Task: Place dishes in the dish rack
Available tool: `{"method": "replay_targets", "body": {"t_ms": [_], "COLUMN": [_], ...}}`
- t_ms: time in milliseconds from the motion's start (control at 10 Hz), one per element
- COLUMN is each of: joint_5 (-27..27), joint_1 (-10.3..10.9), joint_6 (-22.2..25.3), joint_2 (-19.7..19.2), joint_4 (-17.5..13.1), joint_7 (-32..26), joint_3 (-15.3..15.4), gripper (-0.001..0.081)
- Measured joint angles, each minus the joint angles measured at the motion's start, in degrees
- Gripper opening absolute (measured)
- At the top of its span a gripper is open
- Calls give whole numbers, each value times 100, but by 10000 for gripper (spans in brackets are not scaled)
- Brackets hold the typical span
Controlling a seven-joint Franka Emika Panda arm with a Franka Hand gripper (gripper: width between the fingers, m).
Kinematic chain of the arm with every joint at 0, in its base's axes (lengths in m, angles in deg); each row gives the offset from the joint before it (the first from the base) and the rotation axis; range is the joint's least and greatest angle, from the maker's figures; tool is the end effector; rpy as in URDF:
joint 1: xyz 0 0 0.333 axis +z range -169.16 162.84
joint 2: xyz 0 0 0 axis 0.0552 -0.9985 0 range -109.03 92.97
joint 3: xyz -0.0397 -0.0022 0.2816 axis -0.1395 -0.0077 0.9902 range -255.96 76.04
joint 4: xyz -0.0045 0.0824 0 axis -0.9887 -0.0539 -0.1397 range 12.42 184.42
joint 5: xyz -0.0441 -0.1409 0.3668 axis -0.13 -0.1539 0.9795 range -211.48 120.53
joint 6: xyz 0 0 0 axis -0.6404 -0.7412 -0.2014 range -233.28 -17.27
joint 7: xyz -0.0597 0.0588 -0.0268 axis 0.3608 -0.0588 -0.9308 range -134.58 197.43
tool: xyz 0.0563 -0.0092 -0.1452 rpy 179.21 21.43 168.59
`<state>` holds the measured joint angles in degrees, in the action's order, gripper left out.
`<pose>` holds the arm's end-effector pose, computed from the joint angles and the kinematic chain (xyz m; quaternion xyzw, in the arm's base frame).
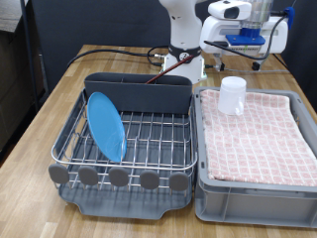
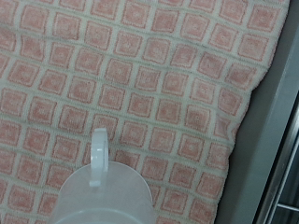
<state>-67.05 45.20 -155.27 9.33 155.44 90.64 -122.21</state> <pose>0.4334 0.1271 0.2826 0.9692 -0.2344 0.0741 0.0110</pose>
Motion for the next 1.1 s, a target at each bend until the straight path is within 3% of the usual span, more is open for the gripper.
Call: {"method": "replay_targets", "body": {"t_ms": [300, 600, 1100], "joint_5": [124, 757, 1287], "joint_1": [15, 151, 258], "joint_6": [-28, 219, 699], "joint_2": [-59, -143, -873], "joint_4": [1, -2, -301], "joint_7": [99, -136, -489], "joint_3": [3, -105, -157], "gripper": [802, 802, 802]}}
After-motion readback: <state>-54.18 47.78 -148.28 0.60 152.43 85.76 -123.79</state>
